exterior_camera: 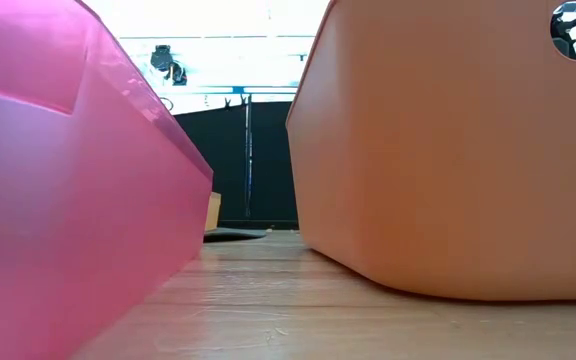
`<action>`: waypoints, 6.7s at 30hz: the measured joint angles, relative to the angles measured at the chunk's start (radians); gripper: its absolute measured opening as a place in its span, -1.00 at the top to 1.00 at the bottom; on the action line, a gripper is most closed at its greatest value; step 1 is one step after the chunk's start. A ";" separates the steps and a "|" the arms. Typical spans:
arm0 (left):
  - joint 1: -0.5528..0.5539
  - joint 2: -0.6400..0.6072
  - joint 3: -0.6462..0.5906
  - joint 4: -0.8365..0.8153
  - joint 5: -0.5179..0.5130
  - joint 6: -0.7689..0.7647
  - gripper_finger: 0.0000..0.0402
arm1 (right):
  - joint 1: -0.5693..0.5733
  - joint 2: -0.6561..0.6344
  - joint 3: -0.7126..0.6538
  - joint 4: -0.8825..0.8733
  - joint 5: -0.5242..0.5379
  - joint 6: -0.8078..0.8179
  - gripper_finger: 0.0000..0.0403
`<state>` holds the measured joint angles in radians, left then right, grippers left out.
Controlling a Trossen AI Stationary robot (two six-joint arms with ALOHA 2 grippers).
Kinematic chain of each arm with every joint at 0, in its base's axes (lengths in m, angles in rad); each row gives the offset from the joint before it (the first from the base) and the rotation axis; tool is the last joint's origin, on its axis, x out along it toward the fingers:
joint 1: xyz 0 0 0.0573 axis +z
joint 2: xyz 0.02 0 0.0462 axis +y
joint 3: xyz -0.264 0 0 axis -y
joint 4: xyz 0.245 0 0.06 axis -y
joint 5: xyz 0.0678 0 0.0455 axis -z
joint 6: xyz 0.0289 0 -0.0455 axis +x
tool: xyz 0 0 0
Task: Pick and place Granola Bars by type
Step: Put the blue granola bar into the red bin
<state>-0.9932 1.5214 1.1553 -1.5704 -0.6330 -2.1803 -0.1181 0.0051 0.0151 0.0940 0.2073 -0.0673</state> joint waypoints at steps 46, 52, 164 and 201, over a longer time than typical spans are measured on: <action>0.560 -0.046 -0.214 1.898 0.247 2.115 0.98 | 0.000 0.000 0.000 0.000 0.000 0.000 -0.25; 0.645 -0.244 -0.400 1.972 0.244 2.138 0.98 | 0.000 0.000 0.000 0.000 0.000 0.000 -0.25; 0.126 -0.275 -0.393 1.174 0.337 0.581 0.93 | 0.000 0.000 0.000 0.002 0.000 0.000 -0.25; -0.093 0.015 -0.395 0.839 0.418 -0.021 0.93 | 0.000 0.000 0.000 0.000 0.000 0.000 -0.25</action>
<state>-1.0857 1.5362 0.7603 -0.7312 -0.2146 -2.2009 -0.1181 0.0051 0.0151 0.0937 0.2073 -0.0669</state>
